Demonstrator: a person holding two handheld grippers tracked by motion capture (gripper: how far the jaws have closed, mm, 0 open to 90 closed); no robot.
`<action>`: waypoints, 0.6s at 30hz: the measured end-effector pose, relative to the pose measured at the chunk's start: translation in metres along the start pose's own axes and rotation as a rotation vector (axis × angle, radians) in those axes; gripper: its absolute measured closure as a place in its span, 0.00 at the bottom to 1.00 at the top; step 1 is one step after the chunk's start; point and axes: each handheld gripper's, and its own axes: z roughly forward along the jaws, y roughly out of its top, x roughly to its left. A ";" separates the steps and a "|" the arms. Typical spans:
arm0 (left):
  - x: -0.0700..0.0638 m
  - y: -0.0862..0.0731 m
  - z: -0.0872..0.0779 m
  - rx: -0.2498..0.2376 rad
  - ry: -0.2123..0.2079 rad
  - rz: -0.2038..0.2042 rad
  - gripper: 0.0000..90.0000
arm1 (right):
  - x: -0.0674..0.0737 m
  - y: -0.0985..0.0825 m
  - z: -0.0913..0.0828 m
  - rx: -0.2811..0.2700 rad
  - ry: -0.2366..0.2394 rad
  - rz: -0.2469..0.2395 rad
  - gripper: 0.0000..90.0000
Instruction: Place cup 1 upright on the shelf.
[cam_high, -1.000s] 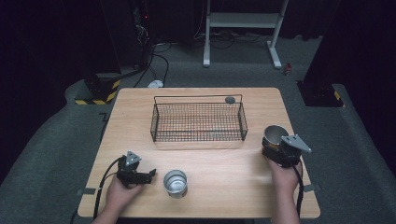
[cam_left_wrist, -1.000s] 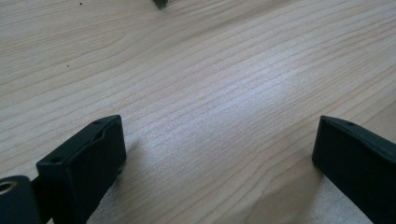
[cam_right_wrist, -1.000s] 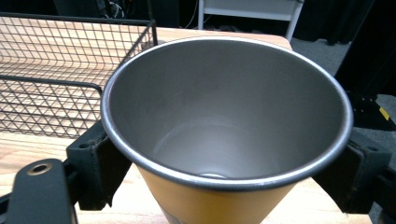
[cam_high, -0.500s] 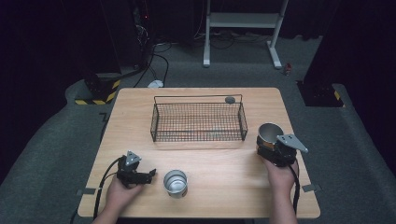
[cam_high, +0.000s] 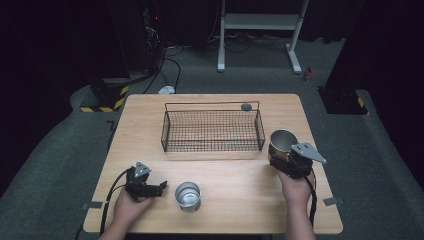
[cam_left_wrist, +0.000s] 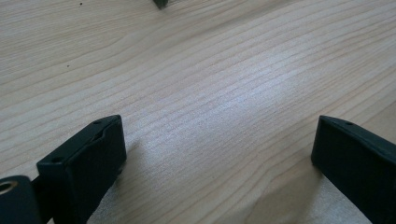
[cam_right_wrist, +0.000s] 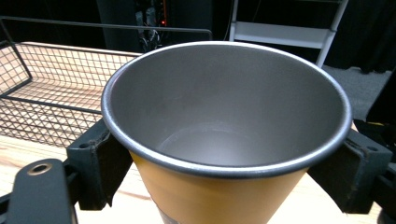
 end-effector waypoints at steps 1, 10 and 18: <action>0.000 0.000 0.000 0.000 0.000 0.000 0.04 | 0.002 0.000 0.000 -0.003 0.004 -0.002 0.16; 0.000 0.000 0.000 -0.001 0.002 0.002 0.04 | 0.014 0.004 -0.001 -0.019 0.048 -0.007 0.16; 0.000 0.000 0.000 0.000 0.000 0.004 0.05 | 0.034 0.009 -0.002 -0.036 0.088 -0.019 0.16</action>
